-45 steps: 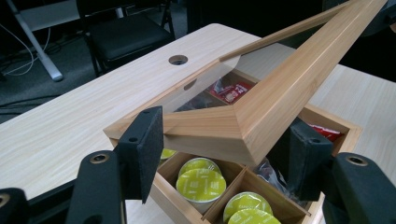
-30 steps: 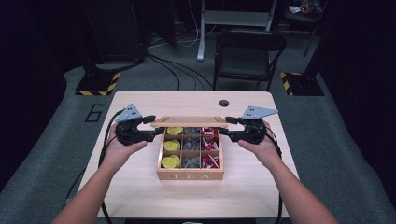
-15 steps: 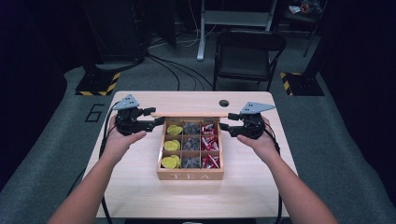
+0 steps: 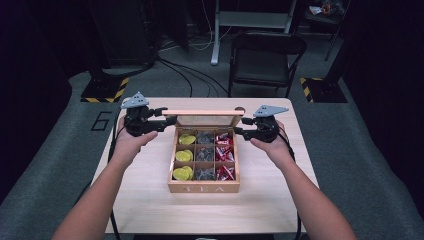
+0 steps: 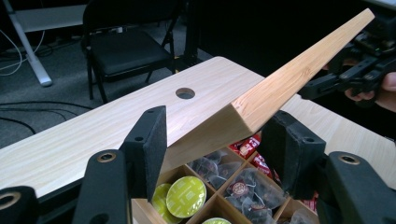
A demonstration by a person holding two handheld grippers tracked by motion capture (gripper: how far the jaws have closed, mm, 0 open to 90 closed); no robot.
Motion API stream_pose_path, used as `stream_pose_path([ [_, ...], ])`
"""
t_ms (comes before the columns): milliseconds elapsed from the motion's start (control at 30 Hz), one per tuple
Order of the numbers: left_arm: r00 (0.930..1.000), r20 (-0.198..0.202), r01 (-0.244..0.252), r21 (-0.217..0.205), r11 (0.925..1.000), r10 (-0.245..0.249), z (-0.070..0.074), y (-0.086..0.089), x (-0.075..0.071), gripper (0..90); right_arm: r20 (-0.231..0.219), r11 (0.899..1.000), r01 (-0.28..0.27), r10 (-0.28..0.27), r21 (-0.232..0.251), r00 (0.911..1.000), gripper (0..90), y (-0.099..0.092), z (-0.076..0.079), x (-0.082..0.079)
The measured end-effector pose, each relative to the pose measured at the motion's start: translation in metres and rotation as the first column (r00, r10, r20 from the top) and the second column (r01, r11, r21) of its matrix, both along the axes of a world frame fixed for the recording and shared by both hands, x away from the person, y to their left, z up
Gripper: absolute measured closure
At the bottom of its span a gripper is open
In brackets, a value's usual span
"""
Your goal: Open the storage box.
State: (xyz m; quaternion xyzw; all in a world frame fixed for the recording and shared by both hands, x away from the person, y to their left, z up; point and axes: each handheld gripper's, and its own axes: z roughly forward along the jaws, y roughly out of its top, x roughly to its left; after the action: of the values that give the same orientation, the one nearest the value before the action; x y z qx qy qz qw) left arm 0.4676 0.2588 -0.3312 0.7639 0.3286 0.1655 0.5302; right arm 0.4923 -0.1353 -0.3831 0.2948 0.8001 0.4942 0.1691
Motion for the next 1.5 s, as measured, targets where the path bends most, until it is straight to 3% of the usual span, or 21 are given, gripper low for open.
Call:
stream_pose_path([
  [267, 0.9998, -0.016, 0.012, 0.021, 0.9997, -0.012, -0.003, -0.007, 0.006, 43.0, 0.006, 1.000, 0.004, -0.004, 0.011, 1.0000, 45.2, 0.008, -0.006, 0.016],
  [500, 0.9997, -0.022, 0.009, 0.000, 1.0000, -0.009, -0.004, -0.005, 0.010, 43.3, 0.016, 1.000, 0.011, -0.011, 0.022, 0.9998, 56.1, 0.006, -0.008, 0.022],
  [767, 0.9993, -0.013, -0.034, -0.010, 0.9994, 0.034, -0.005, 0.002, 0.016, 44.9, -0.003, 0.999, 0.004, -0.004, 0.037, 1.0000, 56.8, 0.005, -0.006, 0.029],
  [1033, 0.9986, -0.019, -0.049, -0.011, 0.9987, 0.049, -0.007, 0.007, 0.020, 42.3, 0.025, 1.000, -0.009, 0.009, 0.014, 0.9996, 57.7, 0.013, -0.002, 0.034],
  [1200, 0.9970, -0.016, -0.075, -0.004, 0.9971, 0.075, -0.007, 0.009, 0.021, 41.1, 0.015, 1.000, -0.010, 0.010, 0.007, 0.9998, 58.0, 0.014, 0.000, 0.038],
  [1367, 0.9951, -0.015, -0.098, -0.004, 0.9952, 0.097, -0.007, 0.013, 0.020, 39.2, 0.001, 1.000, -0.005, 0.005, 0.019, 1.0000, 58.5, 0.014, 0.001, 0.044],
  [1500, 0.9950, -0.010, -0.100, 0.007, 0.9950, 0.100, -0.006, 0.015, 0.017, 38.6, -0.018, 0.998, 0.012, -0.011, 0.055, 0.9998, 58.9, 0.013, 0.001, 0.049],
])
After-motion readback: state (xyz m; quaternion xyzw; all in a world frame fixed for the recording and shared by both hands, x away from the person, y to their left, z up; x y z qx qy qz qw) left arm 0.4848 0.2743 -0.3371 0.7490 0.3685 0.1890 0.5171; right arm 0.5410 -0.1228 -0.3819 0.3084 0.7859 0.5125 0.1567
